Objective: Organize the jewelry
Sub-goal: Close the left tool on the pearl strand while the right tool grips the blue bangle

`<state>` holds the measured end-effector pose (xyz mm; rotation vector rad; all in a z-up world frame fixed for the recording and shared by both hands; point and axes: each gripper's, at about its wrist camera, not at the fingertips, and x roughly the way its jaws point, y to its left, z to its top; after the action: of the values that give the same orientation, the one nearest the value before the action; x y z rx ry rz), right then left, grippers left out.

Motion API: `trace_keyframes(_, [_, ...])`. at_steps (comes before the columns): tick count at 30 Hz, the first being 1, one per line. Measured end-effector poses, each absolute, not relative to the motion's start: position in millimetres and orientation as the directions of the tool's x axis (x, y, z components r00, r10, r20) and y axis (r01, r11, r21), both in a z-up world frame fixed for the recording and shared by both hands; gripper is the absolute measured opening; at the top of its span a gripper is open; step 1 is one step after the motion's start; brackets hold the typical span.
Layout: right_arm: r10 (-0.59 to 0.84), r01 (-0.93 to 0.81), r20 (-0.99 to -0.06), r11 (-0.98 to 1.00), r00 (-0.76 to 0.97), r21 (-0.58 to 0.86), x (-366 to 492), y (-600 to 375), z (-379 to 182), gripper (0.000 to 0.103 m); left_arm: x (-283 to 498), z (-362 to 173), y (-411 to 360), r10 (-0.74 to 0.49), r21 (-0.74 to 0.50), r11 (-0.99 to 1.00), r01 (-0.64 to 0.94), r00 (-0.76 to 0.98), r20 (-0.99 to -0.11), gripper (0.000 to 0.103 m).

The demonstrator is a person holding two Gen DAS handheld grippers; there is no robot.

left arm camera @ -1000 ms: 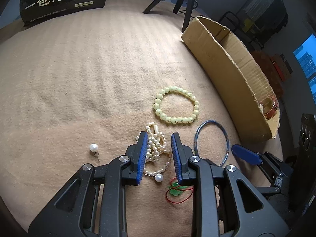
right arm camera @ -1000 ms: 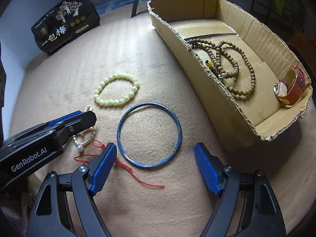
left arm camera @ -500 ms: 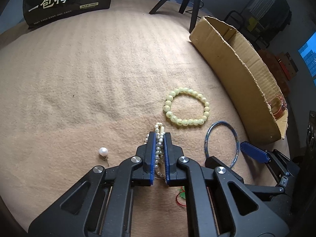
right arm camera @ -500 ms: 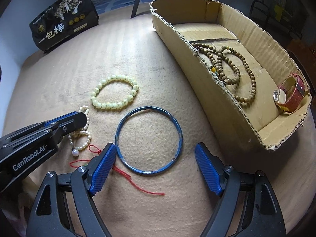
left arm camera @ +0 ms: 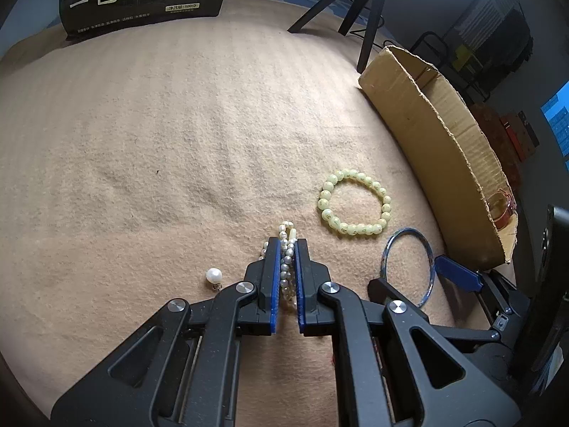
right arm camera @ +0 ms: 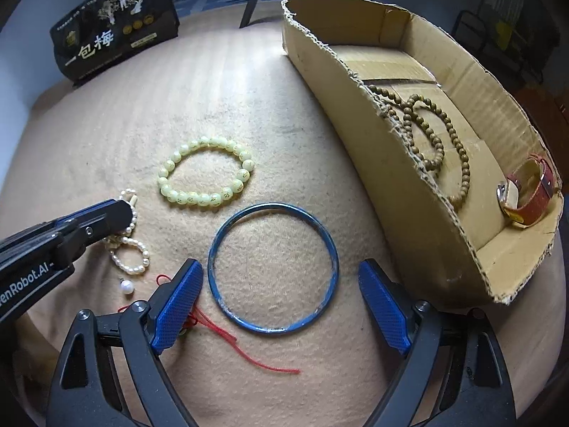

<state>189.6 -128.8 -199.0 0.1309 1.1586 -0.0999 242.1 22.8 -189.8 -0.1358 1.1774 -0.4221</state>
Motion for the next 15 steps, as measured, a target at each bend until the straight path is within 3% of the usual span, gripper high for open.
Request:
trace_keyframes(5, [-0.002,0.127,-0.914,0.990,0.406,0.054,190.3,-130.9,-200.0,0.085,242.1,-188.9,23.7,-0.393,-0.325,0.913,0.247,0.317,-0.863,0.006])
trace_keyframes(8, [-0.001,0.099,-0.907,0.994,0.422,0.045,186.8,-130.7,-197.9,0.071,241.9,-186.6,25.0,-0.398,-0.333,0.912,0.239,0.320,-0.860,0.006])
trace_keyframes(15, [0.040,0.064,-0.903,0.995,0.428,0.075,184.3,-133.5,-195.1,0.070,238.4,-175.7,30.6,-0.411,-0.349,0.908,0.231,0.338,-0.847,0.005])
